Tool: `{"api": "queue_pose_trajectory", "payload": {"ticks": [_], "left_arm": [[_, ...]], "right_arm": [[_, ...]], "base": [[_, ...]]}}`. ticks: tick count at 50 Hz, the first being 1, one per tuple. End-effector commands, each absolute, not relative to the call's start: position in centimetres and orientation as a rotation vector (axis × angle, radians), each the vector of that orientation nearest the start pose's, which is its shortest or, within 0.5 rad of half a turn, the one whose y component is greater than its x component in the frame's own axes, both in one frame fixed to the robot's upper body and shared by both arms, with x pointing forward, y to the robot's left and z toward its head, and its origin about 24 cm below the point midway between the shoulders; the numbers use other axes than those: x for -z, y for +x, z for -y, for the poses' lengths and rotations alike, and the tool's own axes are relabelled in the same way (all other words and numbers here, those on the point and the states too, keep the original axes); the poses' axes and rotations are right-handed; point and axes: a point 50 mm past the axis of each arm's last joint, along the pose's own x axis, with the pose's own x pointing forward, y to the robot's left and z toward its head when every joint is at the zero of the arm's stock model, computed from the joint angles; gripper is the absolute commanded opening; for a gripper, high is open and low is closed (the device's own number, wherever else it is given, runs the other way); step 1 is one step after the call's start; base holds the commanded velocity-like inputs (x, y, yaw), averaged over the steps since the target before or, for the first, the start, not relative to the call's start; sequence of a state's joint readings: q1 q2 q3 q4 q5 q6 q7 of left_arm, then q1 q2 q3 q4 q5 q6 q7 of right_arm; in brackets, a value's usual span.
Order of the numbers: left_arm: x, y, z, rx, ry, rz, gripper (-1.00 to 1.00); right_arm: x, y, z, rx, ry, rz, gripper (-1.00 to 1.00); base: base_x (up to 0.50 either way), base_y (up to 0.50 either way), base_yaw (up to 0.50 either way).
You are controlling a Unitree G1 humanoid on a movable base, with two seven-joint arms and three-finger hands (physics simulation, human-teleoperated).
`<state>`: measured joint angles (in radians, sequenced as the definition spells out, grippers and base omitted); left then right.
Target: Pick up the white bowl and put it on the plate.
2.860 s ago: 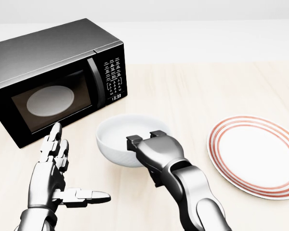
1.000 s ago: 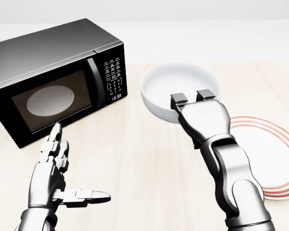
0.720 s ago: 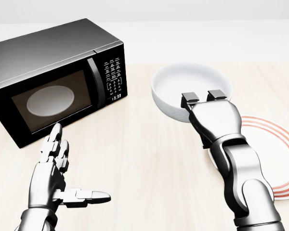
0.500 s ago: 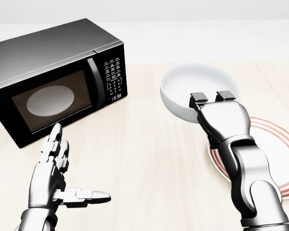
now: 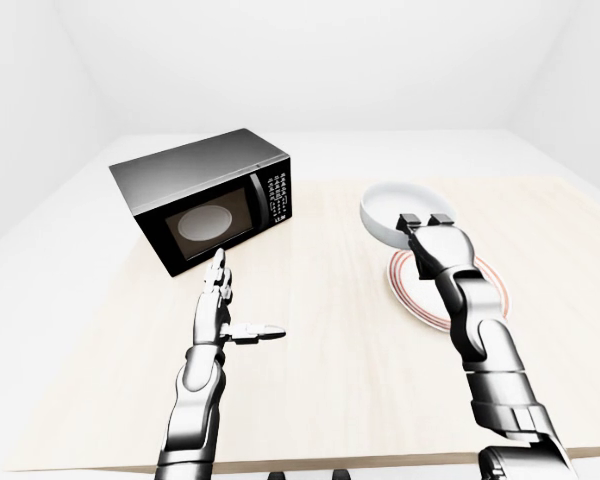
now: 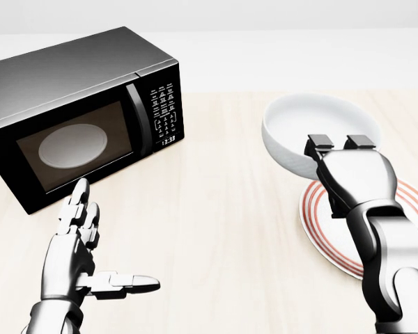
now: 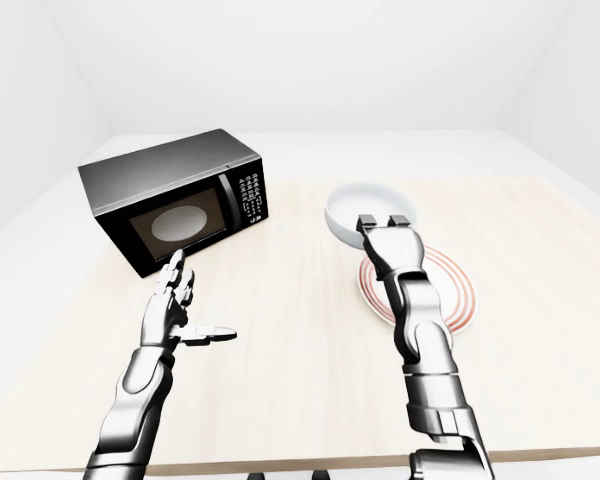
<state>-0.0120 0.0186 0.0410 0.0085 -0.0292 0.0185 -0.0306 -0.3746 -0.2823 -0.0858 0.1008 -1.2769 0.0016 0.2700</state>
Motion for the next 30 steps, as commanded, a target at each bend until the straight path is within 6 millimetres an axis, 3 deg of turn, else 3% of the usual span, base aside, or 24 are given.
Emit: {"api": "queue_pose_trajectory", "payload": {"ticks": [1, 30], "left_arm": [[-4.2, 25.6, -16.0, -0.01, -0.015, -0.018, 1.0], [-4.1, 25.6, -16.0, -0.006, -0.011, -0.015, 1.0]], "right_arm": [[-13.1, 31.5, 21.6, 0.077, -1.533, 0.013, -1.0], [-12.4, 30.7, 25.1, 0.141, -1.513, -0.071, -1.0]], "base": [[0.0, 0.0, 0.0], [0.0, 0.0, 0.0]]}}
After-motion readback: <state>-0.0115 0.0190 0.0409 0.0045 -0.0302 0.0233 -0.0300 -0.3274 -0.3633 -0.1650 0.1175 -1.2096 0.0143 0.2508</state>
